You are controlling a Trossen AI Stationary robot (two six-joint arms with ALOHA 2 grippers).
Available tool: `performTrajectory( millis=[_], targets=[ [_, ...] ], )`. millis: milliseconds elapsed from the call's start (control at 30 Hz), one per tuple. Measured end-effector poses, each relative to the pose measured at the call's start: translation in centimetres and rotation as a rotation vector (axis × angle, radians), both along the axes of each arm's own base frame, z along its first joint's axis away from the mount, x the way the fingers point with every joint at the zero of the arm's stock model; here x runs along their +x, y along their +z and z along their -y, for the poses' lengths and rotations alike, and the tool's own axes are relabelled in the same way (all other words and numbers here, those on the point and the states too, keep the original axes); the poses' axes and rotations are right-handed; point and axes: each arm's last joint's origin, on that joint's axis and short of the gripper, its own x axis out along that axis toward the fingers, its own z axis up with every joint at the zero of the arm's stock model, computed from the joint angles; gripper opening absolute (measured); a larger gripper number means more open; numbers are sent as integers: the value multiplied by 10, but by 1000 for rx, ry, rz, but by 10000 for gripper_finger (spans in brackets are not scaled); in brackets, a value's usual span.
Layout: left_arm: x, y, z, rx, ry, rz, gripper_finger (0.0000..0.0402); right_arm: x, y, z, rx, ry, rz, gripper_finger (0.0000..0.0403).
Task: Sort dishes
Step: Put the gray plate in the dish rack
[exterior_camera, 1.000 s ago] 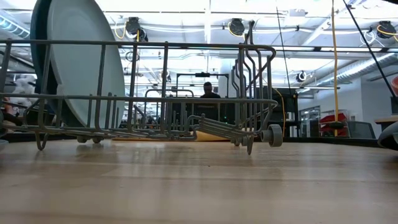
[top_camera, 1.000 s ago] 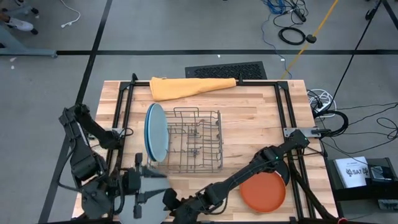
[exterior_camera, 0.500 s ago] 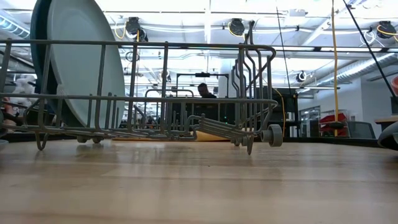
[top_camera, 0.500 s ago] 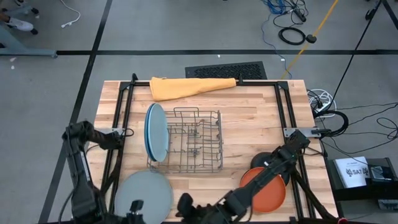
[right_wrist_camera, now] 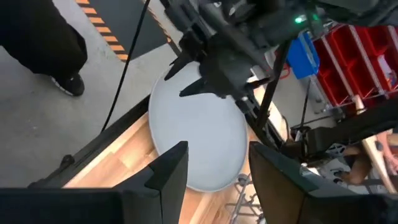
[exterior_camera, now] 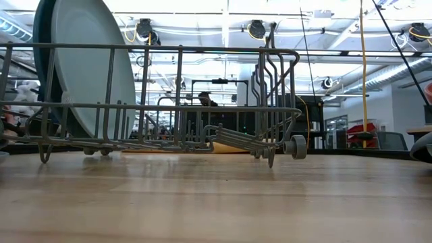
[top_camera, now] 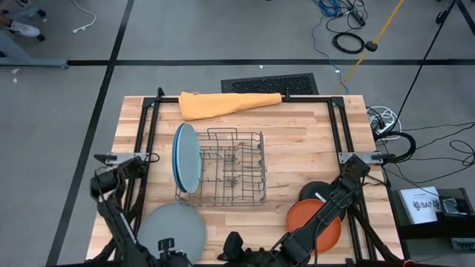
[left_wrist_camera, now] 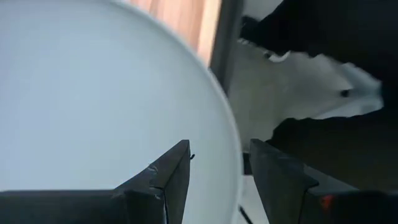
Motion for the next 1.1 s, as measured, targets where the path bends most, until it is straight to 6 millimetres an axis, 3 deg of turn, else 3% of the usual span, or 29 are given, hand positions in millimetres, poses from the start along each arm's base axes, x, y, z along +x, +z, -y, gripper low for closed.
performTrajectory(
  millis=[267,567,1100],
  targets=[
    [3,-27,5,33,-6,-86,174,0,-3,2,-32,-35,-5,162],
    [8,-26,12,-34,-21,-30,188,0,-2,2,-31,-38,-1,162],
    [9,-33,7,-6,13,-6,188,0,-3,2,-17,-46,-2,162]
  ],
)
